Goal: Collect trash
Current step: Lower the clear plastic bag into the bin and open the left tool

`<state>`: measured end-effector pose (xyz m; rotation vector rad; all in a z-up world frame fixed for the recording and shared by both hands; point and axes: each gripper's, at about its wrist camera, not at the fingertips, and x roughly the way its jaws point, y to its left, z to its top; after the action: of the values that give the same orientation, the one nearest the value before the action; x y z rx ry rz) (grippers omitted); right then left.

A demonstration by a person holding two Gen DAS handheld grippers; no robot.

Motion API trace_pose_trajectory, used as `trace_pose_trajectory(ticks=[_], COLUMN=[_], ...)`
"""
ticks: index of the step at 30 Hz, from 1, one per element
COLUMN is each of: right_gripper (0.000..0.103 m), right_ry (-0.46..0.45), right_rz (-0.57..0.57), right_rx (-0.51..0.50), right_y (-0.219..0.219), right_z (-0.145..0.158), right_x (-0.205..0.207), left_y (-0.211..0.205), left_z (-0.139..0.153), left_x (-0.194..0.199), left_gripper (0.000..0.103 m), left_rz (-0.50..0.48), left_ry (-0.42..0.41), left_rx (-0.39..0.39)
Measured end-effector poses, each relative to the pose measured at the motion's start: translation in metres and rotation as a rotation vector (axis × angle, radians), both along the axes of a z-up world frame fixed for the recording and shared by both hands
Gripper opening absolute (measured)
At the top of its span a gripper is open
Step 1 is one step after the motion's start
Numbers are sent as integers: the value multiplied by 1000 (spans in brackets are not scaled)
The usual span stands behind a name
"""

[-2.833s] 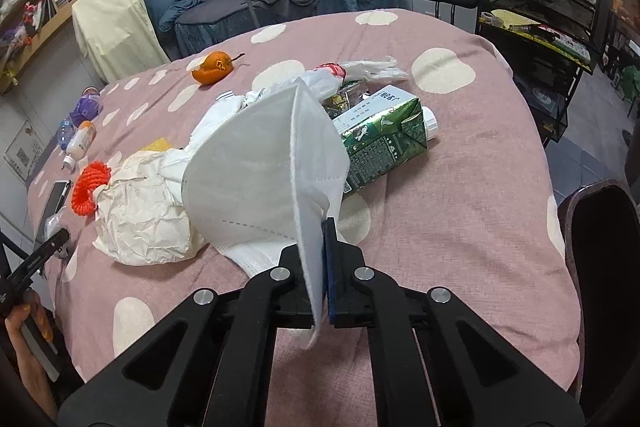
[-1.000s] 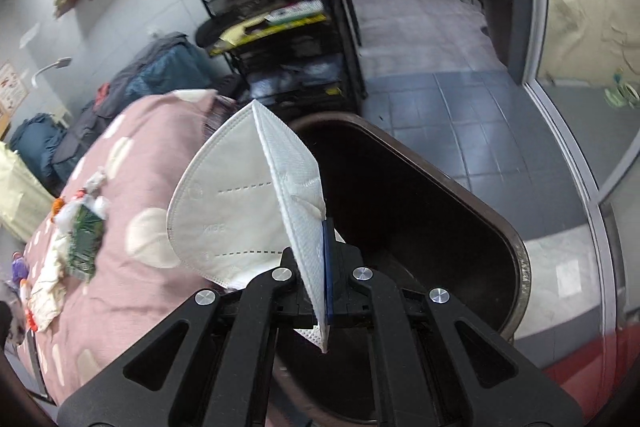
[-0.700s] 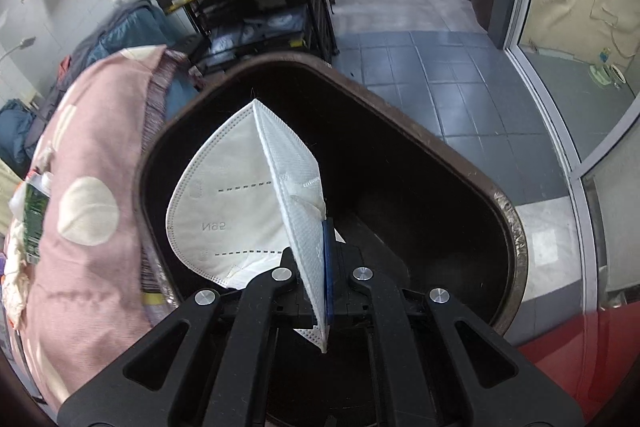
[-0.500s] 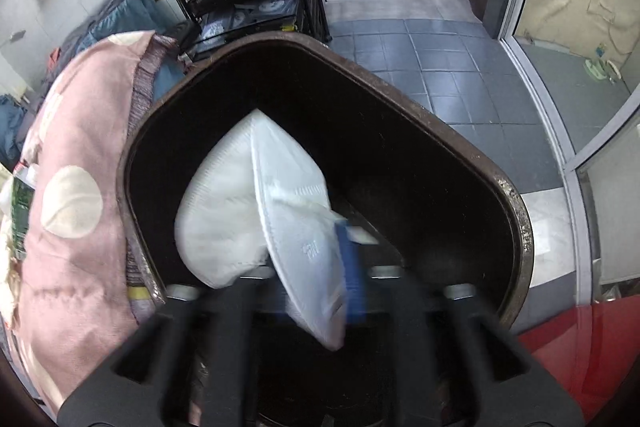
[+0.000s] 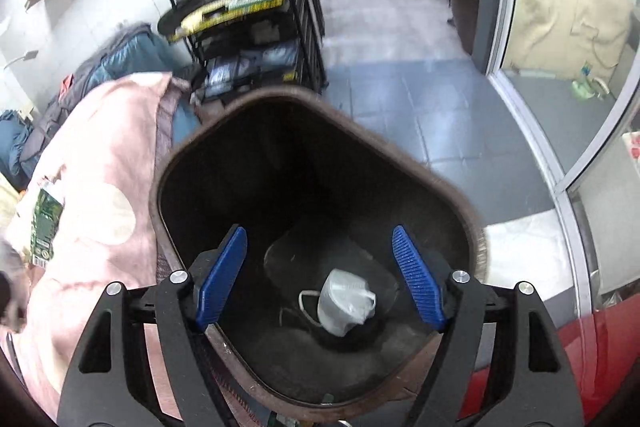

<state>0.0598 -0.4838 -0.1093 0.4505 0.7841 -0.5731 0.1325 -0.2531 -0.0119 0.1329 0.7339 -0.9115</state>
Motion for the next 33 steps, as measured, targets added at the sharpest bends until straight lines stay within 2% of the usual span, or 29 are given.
trace_pose_trajectory(ticks=[5, 10, 17, 28, 31, 33], right_gripper=[81, 81, 82, 82, 83, 83], right_ry=[-48, -73, -89, -86, -82, -83], right_rz=[-33, -63, -106, -139, -140, -144], right_rx=[-71, -89, -84, -59, -52, -45], right_y=[-1, -8, -22, -39, -41, -43], right_z=[26, 40, 48, 45, 43, 42], right_x=[-16, -29, -45, -56, -57, -58], left_y=[-29, -57, -89, -120, -123, -124], left_z=[-7, -14, -26, -49, -54, -54], left_x=[1, 2, 1, 5, 5, 4], left_gripper=[42, 42, 42, 44, 49, 63], left_rz=[-48, -91, -137, -173, -180, -178], left_ry=[8, 29, 16, 48, 50, 32], left_rx=[36, 72, 152, 245, 267, 276])
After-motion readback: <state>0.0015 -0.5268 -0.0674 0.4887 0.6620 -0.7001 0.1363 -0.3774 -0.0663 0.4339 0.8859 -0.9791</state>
